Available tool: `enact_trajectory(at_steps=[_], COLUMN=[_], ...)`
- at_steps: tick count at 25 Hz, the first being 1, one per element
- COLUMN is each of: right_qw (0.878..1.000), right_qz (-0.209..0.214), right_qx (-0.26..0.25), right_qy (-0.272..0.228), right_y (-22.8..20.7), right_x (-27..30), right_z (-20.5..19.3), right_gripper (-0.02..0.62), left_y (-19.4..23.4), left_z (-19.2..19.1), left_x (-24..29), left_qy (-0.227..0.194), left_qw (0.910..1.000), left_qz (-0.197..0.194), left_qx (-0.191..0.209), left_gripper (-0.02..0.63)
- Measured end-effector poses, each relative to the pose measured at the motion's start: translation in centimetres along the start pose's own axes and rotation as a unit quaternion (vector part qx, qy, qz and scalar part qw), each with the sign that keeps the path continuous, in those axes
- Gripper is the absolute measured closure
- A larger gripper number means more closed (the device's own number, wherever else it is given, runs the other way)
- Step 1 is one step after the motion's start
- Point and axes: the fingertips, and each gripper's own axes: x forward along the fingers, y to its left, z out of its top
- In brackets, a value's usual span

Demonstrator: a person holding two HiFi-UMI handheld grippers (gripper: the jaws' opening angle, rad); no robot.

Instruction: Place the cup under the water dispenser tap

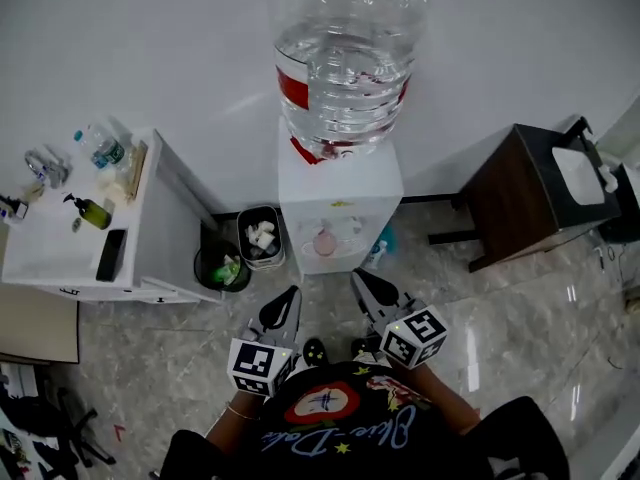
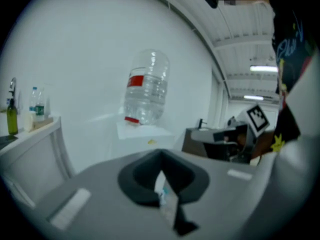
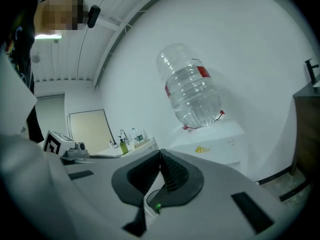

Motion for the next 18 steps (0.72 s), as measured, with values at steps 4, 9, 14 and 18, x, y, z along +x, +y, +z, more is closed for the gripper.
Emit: enact_trajectory(at_steps=[4,9,14,18], right_qw=[1.0,1.0,1.0,1.0], right_qz=[0.003,-0.005,0.009,0.011], right_qx=[-0.005,0.003,-0.003,-0.007], right_qy=[-0.003,-0.005,-0.008,-0.006], right_y=[0.5,0.4,0.8,0.9], right_x=[-1.5,-2.8,-2.8,-2.5], right_z=[0.3,0.4,1.1,0.9], right_gripper=[0.581,0.581,0.581,0.581], left_y=[-1.1,-1.0,-1.1,-0.7], left_z=[0.6,2.1,2.5,2.3], left_x=[-0.5,-1.4,-1.6,-1.6], left_qy=[-0.006,-0.024,-0.026,-0.024], left_qw=[0.9992,0.9993,0.9989,0.9988], left_qz=[-0.009,0.005,0.011,0.013], left_qx=[0.039,0.029,0.037,0.041], left_gripper=[0.609,0.609,0.609,0.609])
